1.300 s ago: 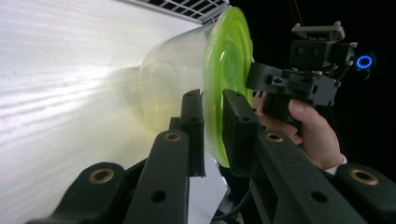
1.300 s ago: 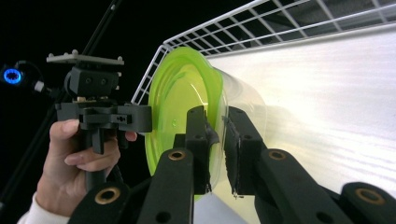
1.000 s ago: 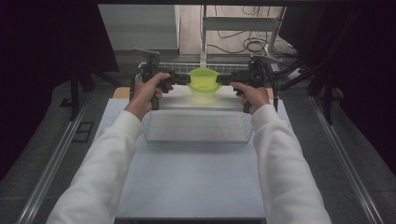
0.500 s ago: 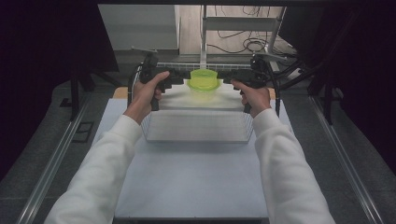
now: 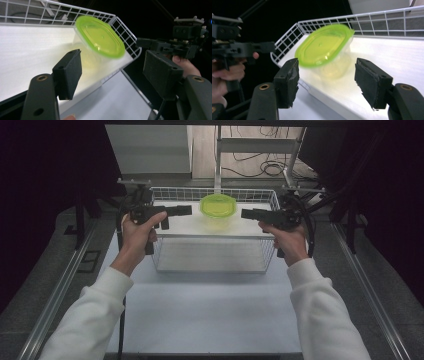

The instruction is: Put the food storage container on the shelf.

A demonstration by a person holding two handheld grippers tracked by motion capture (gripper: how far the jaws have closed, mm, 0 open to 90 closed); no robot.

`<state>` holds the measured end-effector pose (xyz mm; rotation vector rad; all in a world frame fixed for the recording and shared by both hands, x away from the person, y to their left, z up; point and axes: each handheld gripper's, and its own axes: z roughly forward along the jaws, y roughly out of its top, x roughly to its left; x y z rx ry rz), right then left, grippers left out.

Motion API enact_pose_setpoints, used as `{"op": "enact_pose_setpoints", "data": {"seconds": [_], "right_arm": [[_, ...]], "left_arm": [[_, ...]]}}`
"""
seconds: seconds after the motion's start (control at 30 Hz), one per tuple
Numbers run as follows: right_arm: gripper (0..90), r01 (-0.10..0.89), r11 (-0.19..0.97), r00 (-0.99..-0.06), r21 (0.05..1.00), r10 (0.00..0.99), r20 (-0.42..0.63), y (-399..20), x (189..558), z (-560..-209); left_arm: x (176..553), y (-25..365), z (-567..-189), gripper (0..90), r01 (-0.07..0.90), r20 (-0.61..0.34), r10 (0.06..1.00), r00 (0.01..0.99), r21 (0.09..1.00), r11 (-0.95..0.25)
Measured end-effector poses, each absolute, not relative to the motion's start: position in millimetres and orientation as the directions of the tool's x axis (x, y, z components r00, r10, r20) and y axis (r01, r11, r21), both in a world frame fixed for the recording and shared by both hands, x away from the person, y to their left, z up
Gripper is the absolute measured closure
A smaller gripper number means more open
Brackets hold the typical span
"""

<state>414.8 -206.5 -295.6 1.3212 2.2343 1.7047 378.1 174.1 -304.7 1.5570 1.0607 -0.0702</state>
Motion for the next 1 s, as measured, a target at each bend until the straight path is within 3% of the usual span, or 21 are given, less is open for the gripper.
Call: {"op": "enact_pose_setpoints", "data": {"seconds": [0.37,0.8,1.0], "right_arm": [[28.6,0.508,0.114,-0.698,0.854,0.636,0.33,-245,344,-340],[24.4,0.58,0.2,-0.662,0.789,0.68,0.315,-280,282,-425],[22.6,0.604,0.228,-0.653,0.764,0.691,0.31,-281,276,-448]], "left_arm": [[302,190,-358,28.1,0.593,-0.466,0.631,0.62,0.805,0.011],[245,202,-454,26.2,0.691,-0.477,0.68,0.557,0.721,-0.061],[243,204,-467,25.4,0.702,-0.448,0.713,0.539,0.707,-0.085]]}}
